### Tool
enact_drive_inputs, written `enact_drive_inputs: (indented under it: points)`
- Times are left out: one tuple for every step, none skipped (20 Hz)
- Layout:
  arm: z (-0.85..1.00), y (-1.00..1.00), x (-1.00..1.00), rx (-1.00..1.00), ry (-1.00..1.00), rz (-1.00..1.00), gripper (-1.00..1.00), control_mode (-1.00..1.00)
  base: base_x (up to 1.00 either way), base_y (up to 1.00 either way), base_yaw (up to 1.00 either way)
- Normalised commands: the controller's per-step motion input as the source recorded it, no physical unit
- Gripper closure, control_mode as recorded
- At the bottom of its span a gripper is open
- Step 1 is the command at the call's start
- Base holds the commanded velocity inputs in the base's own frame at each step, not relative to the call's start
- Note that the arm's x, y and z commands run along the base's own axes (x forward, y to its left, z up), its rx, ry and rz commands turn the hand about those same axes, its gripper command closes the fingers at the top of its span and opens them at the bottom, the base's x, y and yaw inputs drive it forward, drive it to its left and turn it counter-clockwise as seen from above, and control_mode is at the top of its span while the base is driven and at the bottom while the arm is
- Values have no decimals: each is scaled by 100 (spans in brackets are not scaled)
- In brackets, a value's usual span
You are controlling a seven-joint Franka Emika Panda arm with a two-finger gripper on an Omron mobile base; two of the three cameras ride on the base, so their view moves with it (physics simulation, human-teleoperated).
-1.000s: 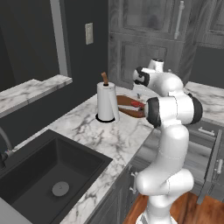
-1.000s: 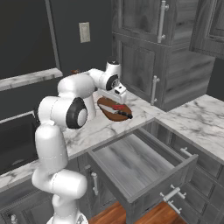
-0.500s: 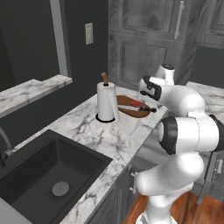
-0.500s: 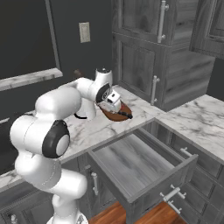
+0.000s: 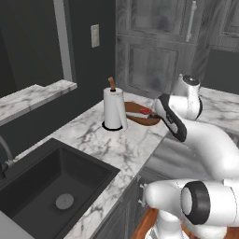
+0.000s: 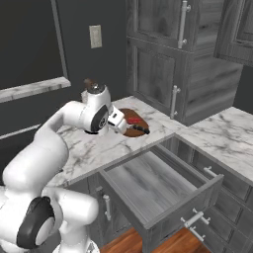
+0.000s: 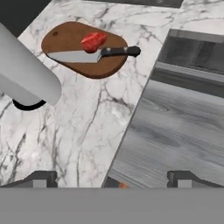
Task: Pick up the knife from the drawer and place it on the cutting board. Then place the meat from the plate to the cutting board.
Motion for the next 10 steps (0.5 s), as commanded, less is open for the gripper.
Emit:
enact_drive_inputs:
  points:
    - [50, 8, -89, -9, -16, 0, -100, -100, 0, 0, 0]
    - [45, 3, -88, -10, -19, 0, -100, -100, 0, 0, 0]
    - [40, 2, -81, -12, -21, 0, -100, -100, 0, 0, 0]
    - [34, 4, -72, -13, -23, 0, -100, -100, 0, 0, 0]
    - [31, 5, -69, -14, -27, 0, -100, -100, 0, 0, 0]
    - [27, 5, -65, -15, -31, 0, -100, -100, 0, 0, 0]
    - [24, 7, -66, -15, -34, 0, -100, -100, 0, 0, 0]
    - [24, 7, -70, -15, -37, 0, -100, -100, 0, 0, 0]
    - [25, 5, -71, -13, -37, 0, -100, -100, 0, 0, 0]
    - [24, 4, -73, -13, -39, 0, -100, -100, 0, 0, 0]
